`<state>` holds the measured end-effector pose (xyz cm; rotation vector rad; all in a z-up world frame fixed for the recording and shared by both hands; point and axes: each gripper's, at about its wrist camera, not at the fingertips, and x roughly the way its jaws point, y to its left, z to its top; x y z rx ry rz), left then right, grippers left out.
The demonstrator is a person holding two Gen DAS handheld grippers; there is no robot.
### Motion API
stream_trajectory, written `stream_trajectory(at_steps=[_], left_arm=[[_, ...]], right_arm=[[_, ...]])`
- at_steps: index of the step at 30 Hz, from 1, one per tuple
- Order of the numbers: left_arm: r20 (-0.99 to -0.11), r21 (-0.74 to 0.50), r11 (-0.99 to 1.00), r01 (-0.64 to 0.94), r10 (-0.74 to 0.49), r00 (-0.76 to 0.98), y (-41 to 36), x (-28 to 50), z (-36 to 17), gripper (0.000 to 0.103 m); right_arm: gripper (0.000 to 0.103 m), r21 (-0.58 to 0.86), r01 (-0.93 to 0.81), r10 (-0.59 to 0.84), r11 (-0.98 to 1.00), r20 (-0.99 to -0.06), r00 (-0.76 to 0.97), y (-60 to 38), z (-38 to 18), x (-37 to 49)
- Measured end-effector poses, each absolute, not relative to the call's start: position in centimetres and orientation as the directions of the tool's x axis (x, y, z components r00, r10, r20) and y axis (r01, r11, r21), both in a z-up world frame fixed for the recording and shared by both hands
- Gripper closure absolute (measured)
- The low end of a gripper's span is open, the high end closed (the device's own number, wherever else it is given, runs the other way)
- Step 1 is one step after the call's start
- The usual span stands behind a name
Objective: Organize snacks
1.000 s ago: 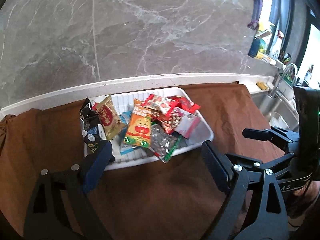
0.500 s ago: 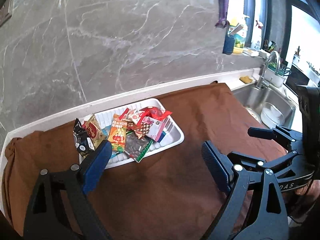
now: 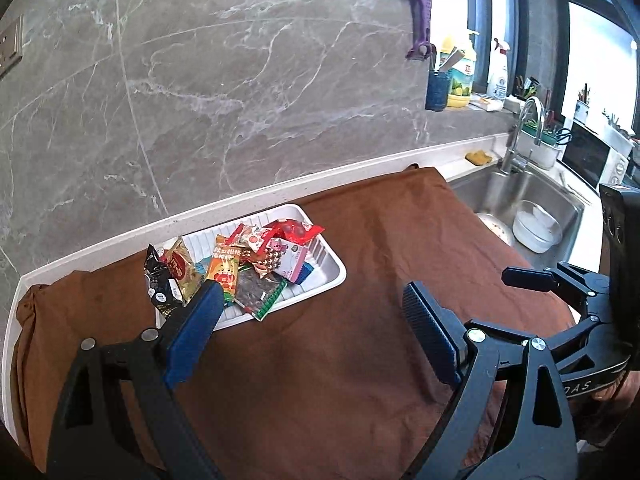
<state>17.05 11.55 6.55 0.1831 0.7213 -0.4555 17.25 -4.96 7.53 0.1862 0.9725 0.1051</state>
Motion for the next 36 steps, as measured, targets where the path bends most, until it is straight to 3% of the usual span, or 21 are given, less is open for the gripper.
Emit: stream_trajectory(at_steps=[36], left_arm=[[-0.663, 0.021, 0.862, 0.506, -0.366, 0.652, 9.9, 15.0, 7.3, 0.012]], right_arm=[[0.005, 0.224, 0.03, 0.166, 0.974, -0.799, 0.578, -7.3, 8.7, 14.3]])
